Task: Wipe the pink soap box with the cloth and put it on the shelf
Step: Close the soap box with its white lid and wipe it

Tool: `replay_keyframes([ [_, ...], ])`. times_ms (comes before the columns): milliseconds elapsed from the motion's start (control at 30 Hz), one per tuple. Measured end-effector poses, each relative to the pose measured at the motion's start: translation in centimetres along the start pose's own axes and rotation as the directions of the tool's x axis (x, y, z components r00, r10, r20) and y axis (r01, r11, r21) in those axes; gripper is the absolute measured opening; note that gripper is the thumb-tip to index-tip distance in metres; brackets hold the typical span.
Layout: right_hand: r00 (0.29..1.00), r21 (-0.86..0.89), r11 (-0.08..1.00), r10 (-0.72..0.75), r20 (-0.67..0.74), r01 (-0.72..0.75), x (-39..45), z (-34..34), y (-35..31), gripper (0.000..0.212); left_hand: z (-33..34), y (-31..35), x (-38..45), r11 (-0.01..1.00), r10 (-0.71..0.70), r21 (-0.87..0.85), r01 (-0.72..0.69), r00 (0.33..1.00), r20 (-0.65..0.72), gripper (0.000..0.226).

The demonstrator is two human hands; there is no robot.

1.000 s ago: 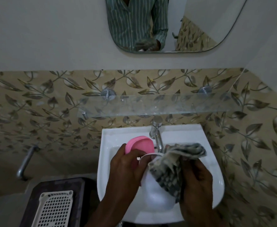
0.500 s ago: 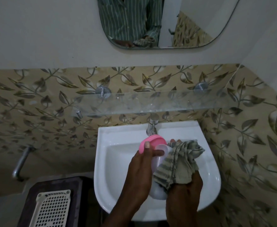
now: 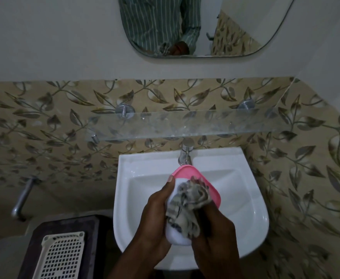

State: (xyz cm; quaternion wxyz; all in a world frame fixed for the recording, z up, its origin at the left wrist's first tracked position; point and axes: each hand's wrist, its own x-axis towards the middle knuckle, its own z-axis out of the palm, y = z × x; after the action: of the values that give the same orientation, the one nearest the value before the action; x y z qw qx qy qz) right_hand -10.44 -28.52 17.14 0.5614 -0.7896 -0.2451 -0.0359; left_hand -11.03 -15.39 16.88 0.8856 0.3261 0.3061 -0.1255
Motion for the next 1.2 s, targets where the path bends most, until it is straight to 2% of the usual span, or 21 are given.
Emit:
replay_keyframes([
  [67,0.999,0.063,0.998,-0.019,-0.037,0.022,0.9,0.2,-0.3,0.05,0.0,-0.2,0.1,0.998,0.063,-0.022,-0.064,0.998,-0.031,0.055],
  [100,1.0,0.066,0.997,-0.025,-0.002,0.025,1.6,0.3,-0.4,0.051,-0.3,0.0,0.3,0.995,0.079,-0.065,-0.08,0.996,-0.029,0.051],
  [200,0.939,-0.063,0.983,-0.143,0.314,0.171,2.4,1.9,0.6,0.037,-0.8,1.6,0.8,0.992,0.1,-0.073,-0.102,0.995,-0.03,0.047],
  [267,0.902,-0.22,0.96,-0.062,0.427,0.17,3.3,2.4,-0.3,0.044,-1.6,2.5,1.0,0.993,0.083,-0.076,-0.087,0.995,-0.047,0.052],
  [333,0.868,-0.259,0.898,-0.213,0.448,0.355,1.5,1.7,0.4,0.043,-1.9,2.6,0.8,0.995,0.071,-0.071,-0.074,0.996,-0.052,0.064],
  [367,0.851,-0.206,0.942,-0.129,0.51,0.266,0.6,0.7,-0.3,0.04,-1.9,2.4,0.8,0.995,0.047,-0.083,-0.051,0.998,-0.051,0.072],
  [400,0.859,-0.15,0.972,-0.081,0.505,0.18,0.5,-0.3,-1.1,0.036,-1.9,2.2,0.5,0.994,0.033,-0.103,-0.037,0.998,-0.048,0.077],
  [433,0.926,0.001,0.998,-0.053,0.373,0.057,0.2,-1.7,-0.7,0.032,-2.0,2.0,0.5,0.993,0.041,-0.104,-0.047,0.997,-0.059,0.078],
  [467,0.972,0.102,0.992,0.045,0.232,-0.071,-0.6,-2.8,-0.8,0.026,-2.2,1.9,0.5,0.993,0.068,-0.091,-0.075,0.994,-0.082,0.076],
  [500,0.989,0.183,0.974,0.124,0.079,-0.136,-0.8,-3.6,-0.2,0.022,-2.4,1.9,0.6,0.991,0.102,-0.071,-0.111,0.988,-0.114,0.073],
  [533,0.966,0.23,0.942,0.258,-0.031,-0.245,-0.4,-4.2,0.1,0.021,-2.5,2.0,0.6,0.988,0.14,-0.045,-0.147,0.981,-0.134,0.069],
  [567,0.917,0.315,0.877,0.396,-0.043,-0.364,0.3,-4.4,0.3,0.026,-2.5,2.0,0.6,0.984,0.175,-0.013,-0.179,0.973,-0.15,0.065],
  [633,0.878,0.255,0.845,0.478,0.031,-0.47,1.1,-4.5,0.7,0.039,-2.1,1.9,0.6,0.974,0.227,0.06,-0.22,0.957,-0.182,0.06],
  [667,0.872,0.217,0.847,0.489,0.039,-0.485,1.5,-4.2,0.5,0.042,-1.8,1.7,0.5,0.969,0.245,0.085,-0.233,0.95,-0.191,0.061],
  [700,0.882,0.2,0.861,0.471,0.028,-0.467,1.3,-3.6,0.4,0.036,-1.5,1.6,0.5,0.962,0.267,0.111,-0.249,0.942,-0.203,0.062],
  [733,0.884,0.205,0.862,0.466,0.042,-0.464,1.2,-2.9,-0.3,0.019,-1.1,1.5,0.4,0.955,0.286,0.142,-0.261,0.935,-0.208,0.064],
  [767,0.884,0.188,0.865,0.463,0.063,-0.466,1.0,-2.1,-1.0,0.026,-0.8,1.3,0.3,0.949,0.297,0.171,-0.265,0.932,-0.207,0.066],
  [833,0.891,0.065,0.891,0.441,0.111,-0.449,0.6,-0.9,-1.3,0.075,-0.5,1.0,0.3,0.941,0.308,0.212,-0.265,0.93,-0.202,0.068],
  [900,0.904,-0.085,0.913,0.407,0.129,-0.399,0.8,-0.4,-1.6,0.088,-0.7,0.7,0.4,0.931,0.316,0.251,-0.266,0.93,-0.189,0.063],
  [1100,0.936,-0.198,0.931,0.332,0.12,-0.305,0.7,-0.3,-1.1,0.086,-1.4,0.1,0.7,0.929,0.332,0.245,-0.278,0.918,-0.218,0.059],
  [1200,0.942,-0.155,0.941,0.318,0.106,-0.3,0.9,-0.7,-1.0,0.084,-1.7,0.1,0.8,0.933,0.338,0.208,-0.293,0.913,-0.23,0.065],
])
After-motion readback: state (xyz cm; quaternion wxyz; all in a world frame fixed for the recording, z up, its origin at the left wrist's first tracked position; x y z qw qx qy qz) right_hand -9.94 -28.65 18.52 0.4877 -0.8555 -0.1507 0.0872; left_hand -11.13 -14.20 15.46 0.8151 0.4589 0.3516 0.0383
